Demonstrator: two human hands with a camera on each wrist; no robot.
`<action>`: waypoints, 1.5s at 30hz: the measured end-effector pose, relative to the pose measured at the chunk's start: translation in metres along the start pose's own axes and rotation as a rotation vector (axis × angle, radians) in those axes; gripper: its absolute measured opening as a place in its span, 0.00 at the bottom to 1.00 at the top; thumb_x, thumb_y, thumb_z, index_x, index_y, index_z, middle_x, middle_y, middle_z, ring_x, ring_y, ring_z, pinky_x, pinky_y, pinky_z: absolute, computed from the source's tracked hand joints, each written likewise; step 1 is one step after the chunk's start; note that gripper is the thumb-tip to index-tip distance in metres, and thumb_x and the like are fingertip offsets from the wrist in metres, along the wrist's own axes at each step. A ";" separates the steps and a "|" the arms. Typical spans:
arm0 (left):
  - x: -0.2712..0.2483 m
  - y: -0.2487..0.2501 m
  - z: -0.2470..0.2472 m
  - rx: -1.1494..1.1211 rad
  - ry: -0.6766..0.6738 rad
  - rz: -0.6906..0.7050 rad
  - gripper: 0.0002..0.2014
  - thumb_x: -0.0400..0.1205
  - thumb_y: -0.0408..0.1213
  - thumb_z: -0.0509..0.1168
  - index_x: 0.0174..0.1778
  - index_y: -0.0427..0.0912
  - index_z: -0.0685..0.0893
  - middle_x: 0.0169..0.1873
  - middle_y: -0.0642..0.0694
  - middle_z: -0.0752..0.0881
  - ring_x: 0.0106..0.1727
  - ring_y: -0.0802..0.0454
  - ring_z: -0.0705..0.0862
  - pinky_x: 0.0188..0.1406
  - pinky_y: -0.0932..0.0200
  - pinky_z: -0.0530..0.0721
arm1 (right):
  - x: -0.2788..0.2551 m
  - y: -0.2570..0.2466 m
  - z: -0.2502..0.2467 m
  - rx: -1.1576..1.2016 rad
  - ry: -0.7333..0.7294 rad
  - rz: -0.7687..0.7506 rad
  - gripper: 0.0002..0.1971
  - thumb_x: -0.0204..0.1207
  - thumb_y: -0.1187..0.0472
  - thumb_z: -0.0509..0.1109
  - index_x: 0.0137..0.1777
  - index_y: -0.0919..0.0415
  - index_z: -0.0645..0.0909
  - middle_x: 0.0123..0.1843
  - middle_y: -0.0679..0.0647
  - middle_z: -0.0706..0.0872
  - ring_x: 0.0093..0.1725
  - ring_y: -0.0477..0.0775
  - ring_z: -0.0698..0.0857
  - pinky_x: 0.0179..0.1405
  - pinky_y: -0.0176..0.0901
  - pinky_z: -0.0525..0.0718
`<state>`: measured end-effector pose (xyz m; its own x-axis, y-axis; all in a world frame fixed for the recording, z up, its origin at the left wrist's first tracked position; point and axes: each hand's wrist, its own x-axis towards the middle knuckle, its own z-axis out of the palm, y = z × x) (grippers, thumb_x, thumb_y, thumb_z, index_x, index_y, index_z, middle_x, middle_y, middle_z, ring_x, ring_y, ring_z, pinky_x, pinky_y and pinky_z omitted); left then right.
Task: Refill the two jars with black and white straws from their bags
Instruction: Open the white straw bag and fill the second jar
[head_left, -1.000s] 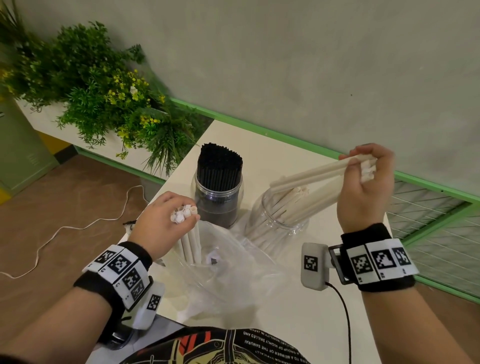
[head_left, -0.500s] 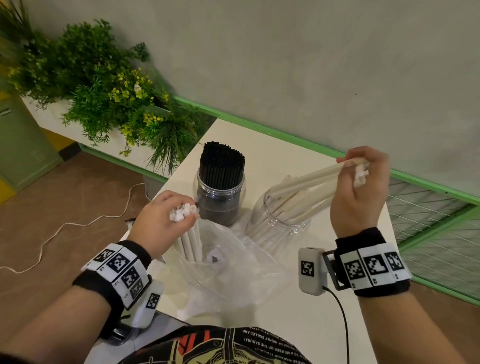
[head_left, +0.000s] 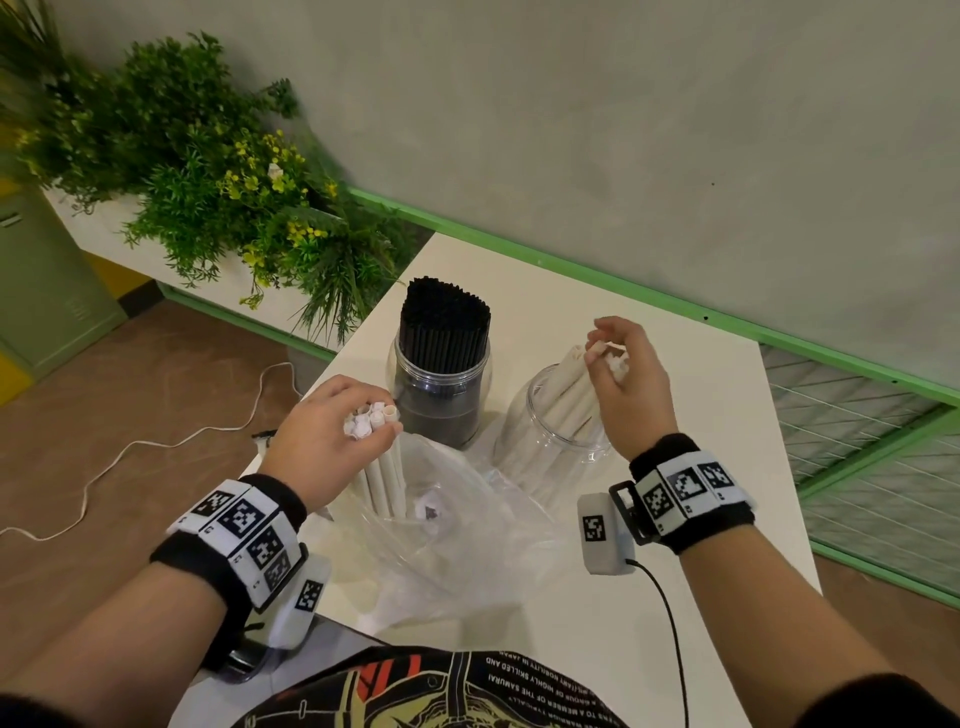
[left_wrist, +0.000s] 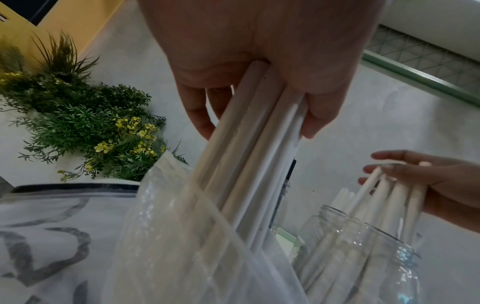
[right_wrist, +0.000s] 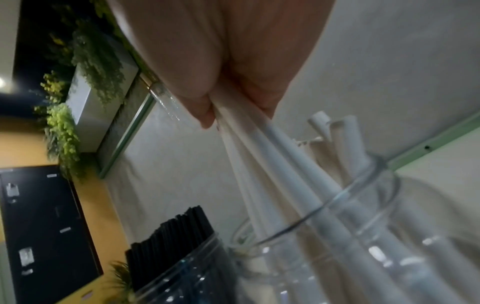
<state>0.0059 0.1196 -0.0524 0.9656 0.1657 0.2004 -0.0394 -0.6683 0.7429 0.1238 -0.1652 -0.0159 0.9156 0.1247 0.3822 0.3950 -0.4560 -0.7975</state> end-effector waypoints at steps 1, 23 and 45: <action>0.000 0.000 0.000 0.001 0.000 0.000 0.12 0.70 0.59 0.64 0.46 0.61 0.82 0.49 0.55 0.82 0.49 0.56 0.82 0.49 0.56 0.77 | 0.000 0.004 -0.003 -0.041 -0.038 0.009 0.16 0.82 0.62 0.67 0.68 0.53 0.74 0.62 0.51 0.81 0.63 0.49 0.79 0.59 0.25 0.74; 0.003 -0.001 0.002 0.011 0.005 0.005 0.13 0.70 0.57 0.65 0.46 0.58 0.84 0.48 0.56 0.82 0.49 0.55 0.83 0.51 0.56 0.77 | 0.003 0.087 -0.003 -0.057 -0.196 0.513 0.25 0.57 0.40 0.76 0.56 0.44 0.82 0.62 0.58 0.83 0.61 0.58 0.82 0.62 0.58 0.82; 0.007 -0.002 0.002 -0.004 0.000 0.015 0.15 0.69 0.61 0.62 0.47 0.62 0.82 0.48 0.56 0.82 0.49 0.55 0.82 0.51 0.57 0.77 | 0.000 0.049 -0.009 0.004 0.147 0.204 0.24 0.82 0.52 0.66 0.75 0.56 0.66 0.69 0.54 0.72 0.64 0.51 0.76 0.63 0.46 0.80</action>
<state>0.0130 0.1207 -0.0540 0.9650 0.1556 0.2112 -0.0549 -0.6675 0.7426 0.1424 -0.1954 -0.0506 0.9559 -0.0988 0.2767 0.2039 -0.4550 -0.8668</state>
